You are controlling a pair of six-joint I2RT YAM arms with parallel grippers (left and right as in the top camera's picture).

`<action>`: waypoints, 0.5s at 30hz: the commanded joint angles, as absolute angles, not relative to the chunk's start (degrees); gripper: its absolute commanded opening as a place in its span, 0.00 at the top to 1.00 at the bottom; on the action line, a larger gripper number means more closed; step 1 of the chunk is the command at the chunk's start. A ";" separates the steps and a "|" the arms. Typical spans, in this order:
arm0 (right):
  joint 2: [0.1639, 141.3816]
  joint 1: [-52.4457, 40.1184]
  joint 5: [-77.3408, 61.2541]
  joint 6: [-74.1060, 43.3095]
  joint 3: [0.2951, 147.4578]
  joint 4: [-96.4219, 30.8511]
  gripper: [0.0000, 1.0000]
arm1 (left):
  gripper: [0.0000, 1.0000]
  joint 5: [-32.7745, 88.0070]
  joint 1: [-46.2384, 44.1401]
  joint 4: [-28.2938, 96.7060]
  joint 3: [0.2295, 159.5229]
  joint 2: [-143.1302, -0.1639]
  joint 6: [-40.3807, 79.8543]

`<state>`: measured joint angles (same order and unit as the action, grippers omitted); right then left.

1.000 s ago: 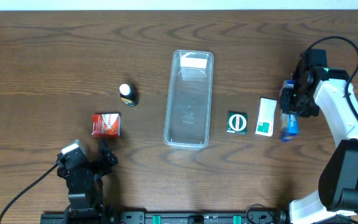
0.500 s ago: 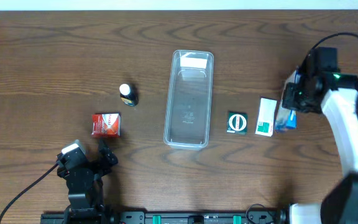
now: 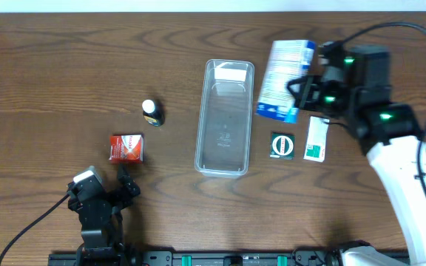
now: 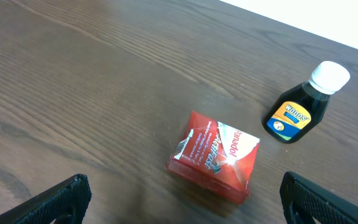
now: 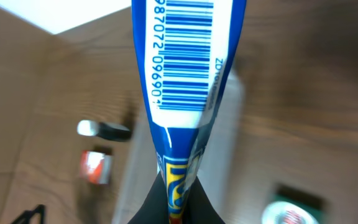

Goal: Pack container
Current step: 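Lift the blue box and carry it over the clear container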

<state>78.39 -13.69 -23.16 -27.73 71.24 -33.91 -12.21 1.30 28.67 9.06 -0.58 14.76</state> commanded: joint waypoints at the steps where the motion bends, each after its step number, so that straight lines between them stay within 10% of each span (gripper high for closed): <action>1: 81.45 -20.38 -18.06 -34.02 72.20 -30.30 0.99 | 0.02 -12.71 1.17 28.80 8.05 -0.21 13.80; 15: 100.55 -27.40 -11.86 -43.27 72.20 -17.47 0.99 | 0.02 -12.71 1.17 28.80 8.05 -0.21 13.80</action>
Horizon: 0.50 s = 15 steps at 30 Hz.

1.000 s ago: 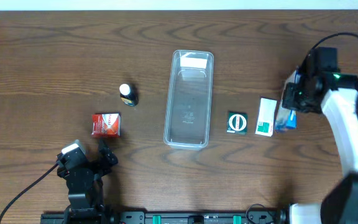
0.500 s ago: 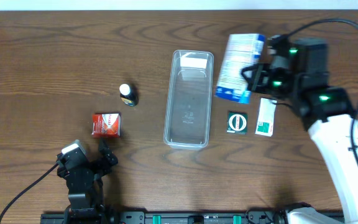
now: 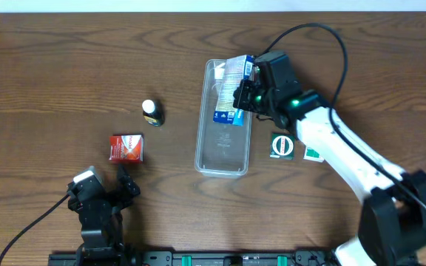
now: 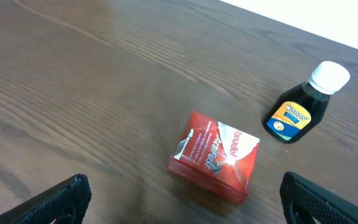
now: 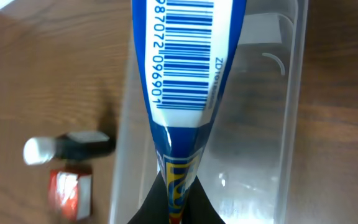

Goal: Pack container
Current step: 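Lift the blue box and carry it over the clear container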

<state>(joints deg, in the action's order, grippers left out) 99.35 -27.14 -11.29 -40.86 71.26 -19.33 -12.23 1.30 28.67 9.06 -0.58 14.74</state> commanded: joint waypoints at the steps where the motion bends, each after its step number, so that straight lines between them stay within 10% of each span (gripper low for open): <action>1: 101.21 -27.40 -12.88 -43.27 72.20 -16.62 0.99 | 0.02 -12.71 1.17 28.80 8.05 -0.21 13.80; 15: 104.86 -27.46 -14.48 -41.58 72.20 -14.39 0.87 | 0.02 -12.69 1.17 28.80 8.05 -0.21 13.80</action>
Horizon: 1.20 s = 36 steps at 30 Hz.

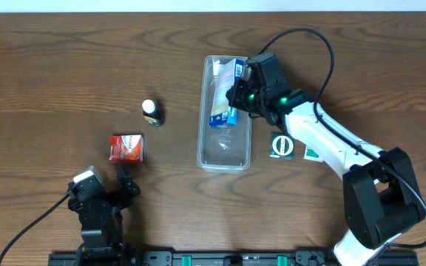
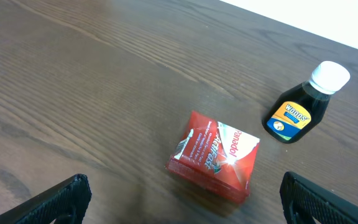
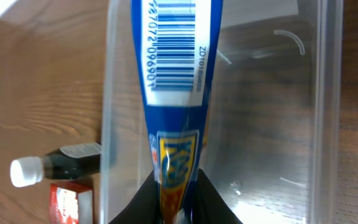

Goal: Pack container
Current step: 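Lift the blue box and carry it over the clear container, then lower the blue box flat into the container and release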

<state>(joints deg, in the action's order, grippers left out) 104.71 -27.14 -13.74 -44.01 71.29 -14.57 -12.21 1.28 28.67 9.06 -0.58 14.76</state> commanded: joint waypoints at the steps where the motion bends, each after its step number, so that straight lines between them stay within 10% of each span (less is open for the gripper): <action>1: 104.88 -27.51 -14.81 -40.80 72.20 -14.52 0.87 | 0.02 -12.71 1.17 28.80 8.05 -0.21 13.80; 23: 105.03 -29.19 -12.16 -45.43 72.16 -15.18 0.91 | 0.02 -12.71 1.17 28.80 8.05 -0.21 13.80; 36: 104.18 -28.77 -9.91 -40.05 72.12 -14.06 0.60 | 0.02 -12.71 1.17 28.80 8.05 -0.21 13.80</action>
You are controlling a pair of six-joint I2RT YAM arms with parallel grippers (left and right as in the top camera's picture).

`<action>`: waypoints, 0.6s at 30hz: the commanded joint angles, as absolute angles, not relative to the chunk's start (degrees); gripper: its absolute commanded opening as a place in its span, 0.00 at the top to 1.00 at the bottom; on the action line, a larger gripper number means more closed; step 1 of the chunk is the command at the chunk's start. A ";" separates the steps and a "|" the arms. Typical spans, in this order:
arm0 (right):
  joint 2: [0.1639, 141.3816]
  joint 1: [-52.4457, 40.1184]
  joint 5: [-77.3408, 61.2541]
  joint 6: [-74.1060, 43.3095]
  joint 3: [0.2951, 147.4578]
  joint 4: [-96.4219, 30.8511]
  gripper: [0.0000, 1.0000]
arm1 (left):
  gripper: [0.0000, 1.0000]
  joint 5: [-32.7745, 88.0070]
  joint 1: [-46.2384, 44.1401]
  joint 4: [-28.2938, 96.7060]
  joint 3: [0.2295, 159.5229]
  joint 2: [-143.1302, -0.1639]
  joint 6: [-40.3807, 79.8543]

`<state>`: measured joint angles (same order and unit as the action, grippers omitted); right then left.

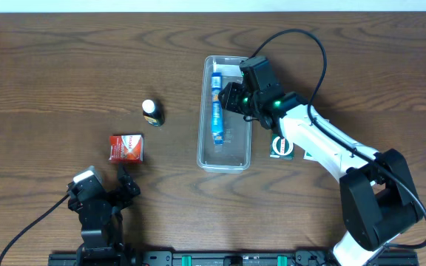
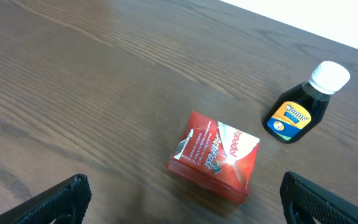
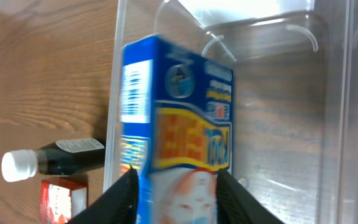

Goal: Pack container
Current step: 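Lower the blue box flat into the container and release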

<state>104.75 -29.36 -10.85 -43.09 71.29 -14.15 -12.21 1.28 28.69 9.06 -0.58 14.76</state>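
The clear plastic container (image 1: 237, 151) lies lengthways at the table's centre. A blue box (image 1: 217, 103) stands on its narrow edge inside, against the left wall (image 3: 112, 93); in the right wrist view the blue box (image 3: 179, 118) shows its broad printed face, blurred. My right gripper (image 3: 176, 173) reaches into the container's far half with its jaws spread wide on either side of the box; overhead the right gripper (image 1: 233, 98) sits just right of it. My left gripper (image 2: 185, 208) rests open near the front edge, nothing between its fingers (image 2: 64, 196).
A red box (image 1: 126, 148) and a dark syrup bottle (image 1: 151, 112) with a white cap lie left of the container. Right of it are a dark green square packet (image 1: 281, 145) and a white-and-green carton (image 1: 312, 156), partly under my right arm.
My right gripper's jaws were pinched on the blue box's thin edge; now they stand wide apart and the box rests lower in the container, against its left wall. The left arm is unchanged.
My right gripper first held the blue box right of the container, above the table. Then it held it over the container's far end, then tilted inside it. Now the jaws are spread and the box stands on edge inside. The left gripper stayed open and still.
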 commanded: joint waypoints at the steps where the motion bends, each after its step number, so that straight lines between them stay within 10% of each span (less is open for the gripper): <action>1: 103.66 -28.42 -9.91 -39.68 72.12 -14.13 0.59 | 0.02 -12.69 1.17 28.80 8.05 -0.21 13.80; 5: 100.53 -27.14 -12.36 -37.45 72.12 -13.30 0.62 | 0.02 -12.71 1.17 28.80 8.05 -0.21 13.80; 9: 98.13 -28.27 -15.05 -35.90 72.12 -12.60 0.98 | 0.02 -12.71 1.17 28.80 8.05 -0.21 13.80; 18: 103.04 -33.61 -13.02 -33.54 72.12 -11.22 0.99 | 0.02 -12.71 1.17 28.80 8.05 -0.21 13.80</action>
<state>100.07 -31.92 -13.39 -35.97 71.35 -11.79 -12.21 1.28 28.67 9.06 -0.58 14.76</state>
